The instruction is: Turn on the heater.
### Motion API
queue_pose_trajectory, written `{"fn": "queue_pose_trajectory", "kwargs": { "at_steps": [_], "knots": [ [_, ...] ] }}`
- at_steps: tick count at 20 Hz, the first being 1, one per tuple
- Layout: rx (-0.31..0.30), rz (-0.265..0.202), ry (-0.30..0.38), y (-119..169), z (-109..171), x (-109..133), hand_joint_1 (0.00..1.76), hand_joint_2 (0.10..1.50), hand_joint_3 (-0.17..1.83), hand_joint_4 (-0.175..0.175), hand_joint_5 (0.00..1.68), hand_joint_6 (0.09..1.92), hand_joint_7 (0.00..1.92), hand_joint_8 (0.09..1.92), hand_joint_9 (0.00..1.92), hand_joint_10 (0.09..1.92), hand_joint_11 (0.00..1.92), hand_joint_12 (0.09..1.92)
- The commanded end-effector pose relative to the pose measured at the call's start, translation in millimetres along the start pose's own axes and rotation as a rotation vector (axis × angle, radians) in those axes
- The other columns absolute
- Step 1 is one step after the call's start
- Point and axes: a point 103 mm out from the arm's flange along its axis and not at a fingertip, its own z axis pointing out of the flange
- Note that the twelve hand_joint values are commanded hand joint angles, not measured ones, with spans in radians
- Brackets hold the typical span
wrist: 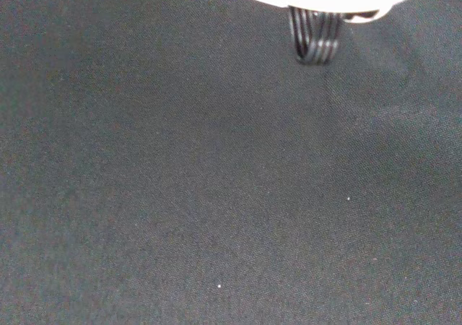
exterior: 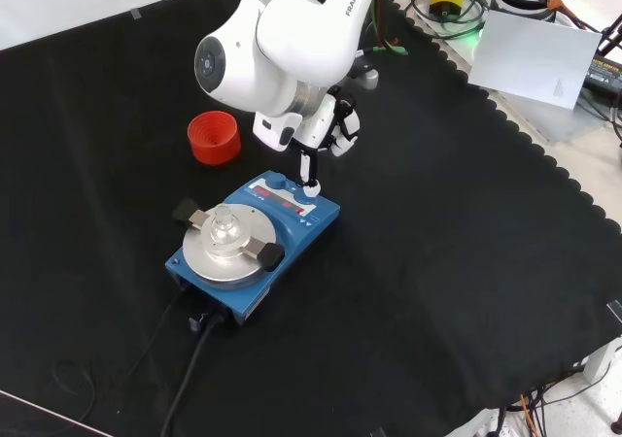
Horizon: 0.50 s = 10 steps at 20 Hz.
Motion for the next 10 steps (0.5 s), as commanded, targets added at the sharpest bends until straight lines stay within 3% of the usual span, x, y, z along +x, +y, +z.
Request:
{"fn": "queue_pose_trajectory", "kwargs": {
  "at_steps": [1,10],
  "knots": [
    [-0.038,-0.008,0.004,-15,-18,5,1.48,0.62,1.09,0.007,0.52,0.21,1.89,1.5,1.92,1.54,1.92,1.83],
    [-0.078,0.003,-0.008,-38,-37,8,1.48,0.62,1.09,0.006,0.53,0.22,1.89,1.51,1.92,1.53,1.92,1.83]
  ]
}}
